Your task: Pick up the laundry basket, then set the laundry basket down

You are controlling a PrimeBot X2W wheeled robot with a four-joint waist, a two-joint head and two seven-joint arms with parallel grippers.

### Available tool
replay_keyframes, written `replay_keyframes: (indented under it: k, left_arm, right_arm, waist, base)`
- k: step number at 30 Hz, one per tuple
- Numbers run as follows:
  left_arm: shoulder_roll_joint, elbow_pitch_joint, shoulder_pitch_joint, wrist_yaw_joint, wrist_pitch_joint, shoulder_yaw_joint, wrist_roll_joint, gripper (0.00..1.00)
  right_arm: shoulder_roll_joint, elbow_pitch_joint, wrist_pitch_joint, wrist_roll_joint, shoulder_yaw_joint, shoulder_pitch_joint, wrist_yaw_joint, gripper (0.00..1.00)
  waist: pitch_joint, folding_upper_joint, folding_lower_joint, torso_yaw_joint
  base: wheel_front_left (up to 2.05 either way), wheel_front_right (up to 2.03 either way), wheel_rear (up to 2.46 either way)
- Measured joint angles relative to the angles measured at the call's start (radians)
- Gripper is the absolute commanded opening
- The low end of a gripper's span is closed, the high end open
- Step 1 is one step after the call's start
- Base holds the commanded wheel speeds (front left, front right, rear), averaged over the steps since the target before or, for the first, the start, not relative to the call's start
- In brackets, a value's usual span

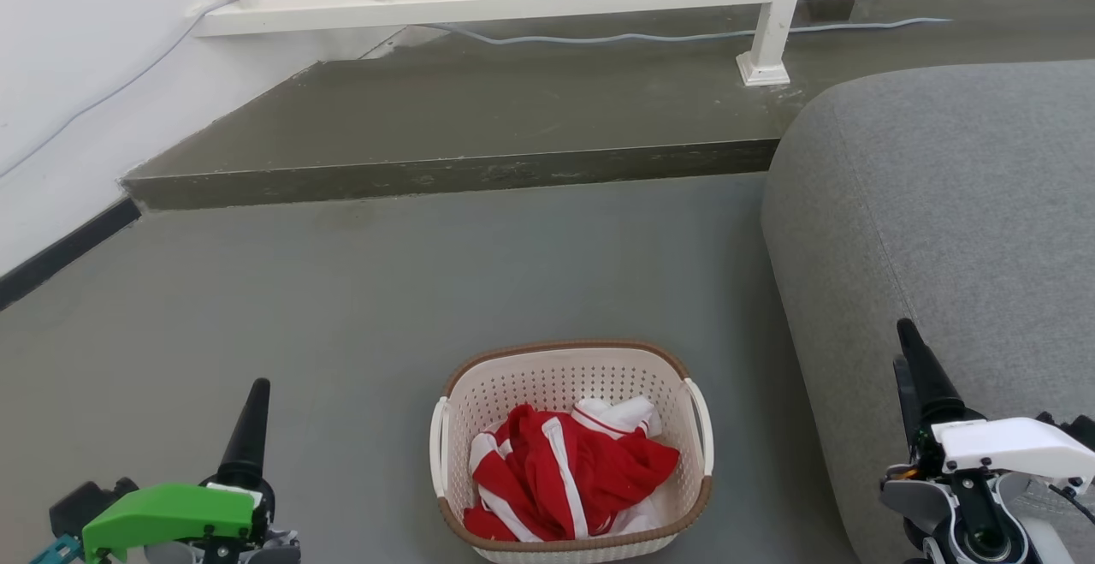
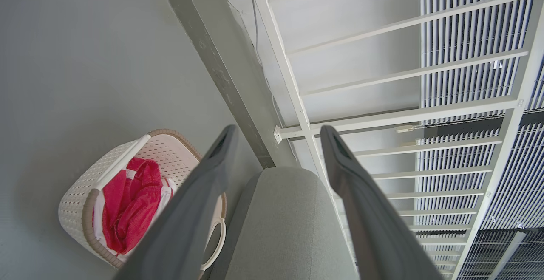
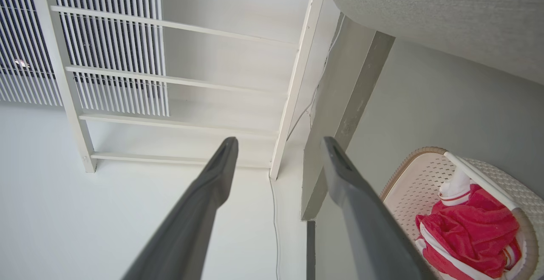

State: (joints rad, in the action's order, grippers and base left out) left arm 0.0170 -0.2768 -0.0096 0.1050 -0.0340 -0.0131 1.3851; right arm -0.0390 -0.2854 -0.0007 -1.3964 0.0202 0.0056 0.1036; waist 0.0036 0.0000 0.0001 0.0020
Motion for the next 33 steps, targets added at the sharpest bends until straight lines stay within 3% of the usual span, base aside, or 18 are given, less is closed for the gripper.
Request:
replay_keyframes:
  k: [13, 33]
  left_arm:
    - [0.017, 0.053, 0.000, -0.036, 0.040, 0.054, -0.239, 1.00]
    - [0.038, 0.099, 0.007, -0.081, 0.107, 0.143, -0.554, 1.00]
  right_arm:
    - [-0.003, 0.034, -0.036, 0.236, -0.065, 0.000, -0.035, 1.00]
    - [-0.003, 0.069, -0.089, 0.502, -0.135, 0.002, -0.080, 1.00]
  waist:
    - [0.002, 0.0000, 0.0000, 0.003]
    - [0.003, 0.0000, 0.0000, 0.003]
  base:
    - [0.00, 0.00, 0.00]
    - [0.00, 0.00, 0.00]
